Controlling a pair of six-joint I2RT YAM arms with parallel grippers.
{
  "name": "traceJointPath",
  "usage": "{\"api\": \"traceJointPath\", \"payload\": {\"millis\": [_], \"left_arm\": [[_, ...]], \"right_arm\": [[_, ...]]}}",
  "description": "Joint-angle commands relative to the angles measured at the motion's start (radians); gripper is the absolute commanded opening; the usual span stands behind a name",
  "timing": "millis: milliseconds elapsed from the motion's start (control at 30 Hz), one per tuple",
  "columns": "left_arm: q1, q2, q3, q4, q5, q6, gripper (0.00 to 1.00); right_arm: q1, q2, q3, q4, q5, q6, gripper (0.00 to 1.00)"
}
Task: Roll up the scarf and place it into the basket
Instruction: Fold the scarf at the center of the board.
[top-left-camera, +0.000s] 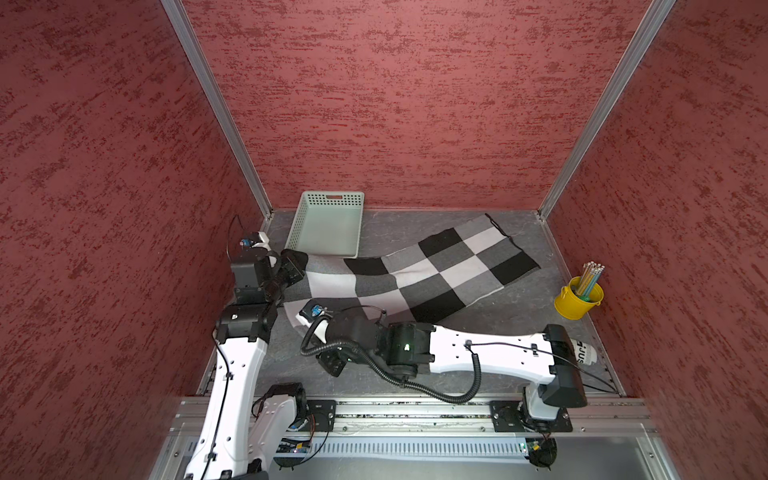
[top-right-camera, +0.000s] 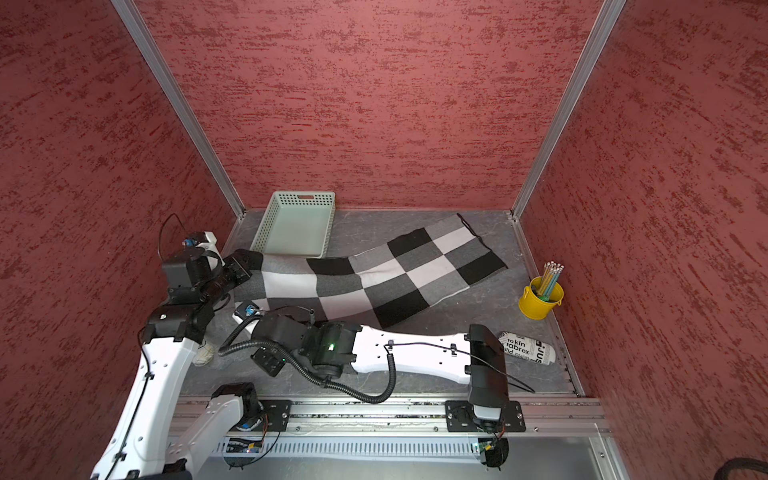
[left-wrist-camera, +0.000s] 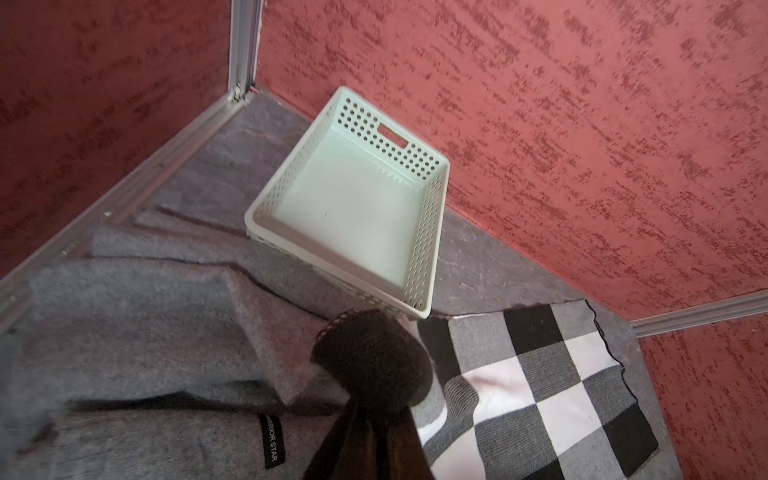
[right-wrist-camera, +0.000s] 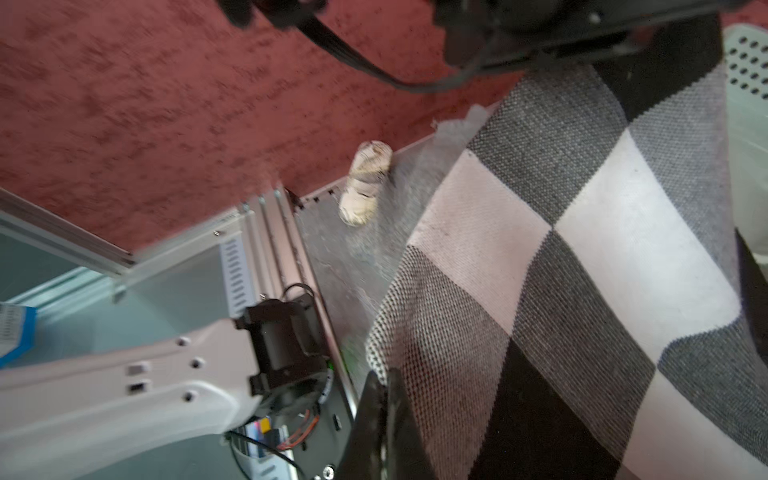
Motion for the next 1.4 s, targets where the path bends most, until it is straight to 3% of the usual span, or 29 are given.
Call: {"api": "traceJointPath", "payload": {"millis": [0,167,367,433,567,833,1100,1367], "left_arm": [[0.028,-0.006,0.085,-0.100,-0.053,0.075,0.00],[0.051,0.047,0.269,-0.191,-0.045,0.149,0.01],[0.033,0.119,0.396,-0.188,0.067,0.106,0.00],[-0.032,0.136,0.399,-0.148,0.065,0.085,0.00],[-0.249,0.223,0.444,-0.104,-0.109,0.083,0.00],[-0.547,0.590,0.686,0.005,-0.347,0.072,0.00],[-0.674,0.969,1.036,0.051,-0.388,0.090,0.00],[-0.686,1.219,1.227,0.107,-0.312,0.074,0.00]], "right_arm": [[0.040,0.038,0.157,-0.145,-0.079,0.021,0.00],[0.045,0.019,0.292,-0.225,-0.094,0.063,0.00],[0.020,-0.074,0.246,-0.265,0.046,0.102,0.00],[-0.023,-0.131,0.162,-0.255,0.063,0.135,0.00],[-0.152,-0.274,-0.053,-0.204,0.040,0.195,0.00],[-0.419,-0.601,-0.405,-0.182,0.065,0.263,0.00],[-0.604,-0.807,-0.576,-0.260,0.220,0.285,0.00],[-0.842,-0.791,-0.658,-0.260,0.228,0.243,0.00]]}}
